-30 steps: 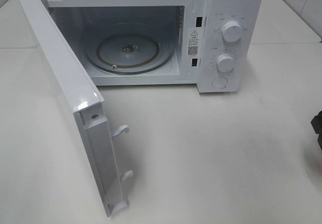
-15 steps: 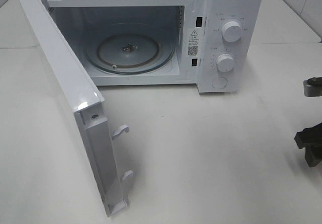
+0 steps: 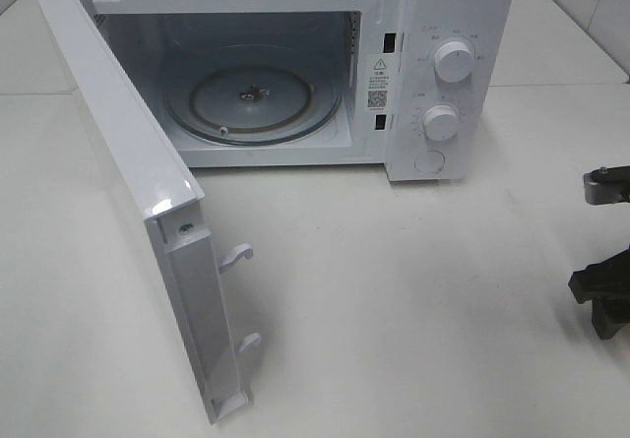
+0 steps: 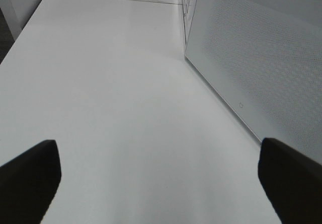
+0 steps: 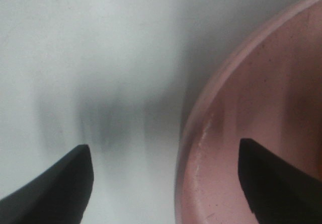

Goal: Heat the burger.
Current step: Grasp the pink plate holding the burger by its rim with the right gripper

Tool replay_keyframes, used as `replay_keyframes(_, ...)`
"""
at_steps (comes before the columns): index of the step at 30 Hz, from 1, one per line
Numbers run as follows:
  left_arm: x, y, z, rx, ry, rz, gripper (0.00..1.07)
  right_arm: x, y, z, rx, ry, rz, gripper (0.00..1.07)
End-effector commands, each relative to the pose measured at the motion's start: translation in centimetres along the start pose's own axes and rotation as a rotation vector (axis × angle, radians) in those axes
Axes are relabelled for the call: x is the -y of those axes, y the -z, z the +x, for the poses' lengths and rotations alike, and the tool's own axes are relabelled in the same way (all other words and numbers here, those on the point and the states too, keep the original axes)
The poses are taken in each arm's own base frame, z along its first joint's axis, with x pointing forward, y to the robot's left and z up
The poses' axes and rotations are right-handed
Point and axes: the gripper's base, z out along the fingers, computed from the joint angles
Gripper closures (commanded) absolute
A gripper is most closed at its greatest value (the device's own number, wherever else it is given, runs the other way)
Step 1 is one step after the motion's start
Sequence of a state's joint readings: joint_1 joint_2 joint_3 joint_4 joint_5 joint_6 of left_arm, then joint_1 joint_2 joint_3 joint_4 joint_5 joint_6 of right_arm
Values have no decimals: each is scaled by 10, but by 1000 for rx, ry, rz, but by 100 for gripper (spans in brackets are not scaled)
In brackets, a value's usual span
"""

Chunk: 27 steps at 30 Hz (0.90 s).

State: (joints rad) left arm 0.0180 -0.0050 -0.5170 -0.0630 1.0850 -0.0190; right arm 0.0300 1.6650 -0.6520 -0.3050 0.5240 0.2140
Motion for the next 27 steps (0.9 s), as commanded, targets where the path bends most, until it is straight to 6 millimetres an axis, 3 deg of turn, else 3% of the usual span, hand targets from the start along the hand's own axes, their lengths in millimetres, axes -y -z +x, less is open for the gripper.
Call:
replay_keyframes(1,0,2,0,33,3,1,6,0,-12,3,-48,-2,1,31)
replay_keyframes(10,0,2,0,33,3,1,6,-1,-14,3,-50,-1,-1,31)
replay_keyframes(13,0,2,0,33,3,1,6,-1,-14,3,-51,-3,0,38)
replay_keyframes(15,0,2,0,33,3,1,6,0,-14,4,-62,-13,3,50)
replay_keyframes(18,0,2,0,33,3,1,6,0,-14,5,-67,-12,4,55)
replay_keyframes(20,0,2,0,33,3,1,6,0,-14,5,-75,-17,8,77)
replay_keyframes(21,0,2,0,33,3,1,6,0,-14,5,-75,-17,8,77)
replay_keyframes(23,0,2,0,33,3,1,6,0,-14,6,-76,-20,8,93)
replay_keyframes(24,0,2,0,33,3,1,6,0,-14,6,-76,-20,8,93)
replay_keyframes(26,0,2,0,33,3,1,6,0,-14,6,-77,-12,12,107)
replay_keyframes(27,0,2,0,33,3,1,6,0,-14,6,-77,-12,12,107)
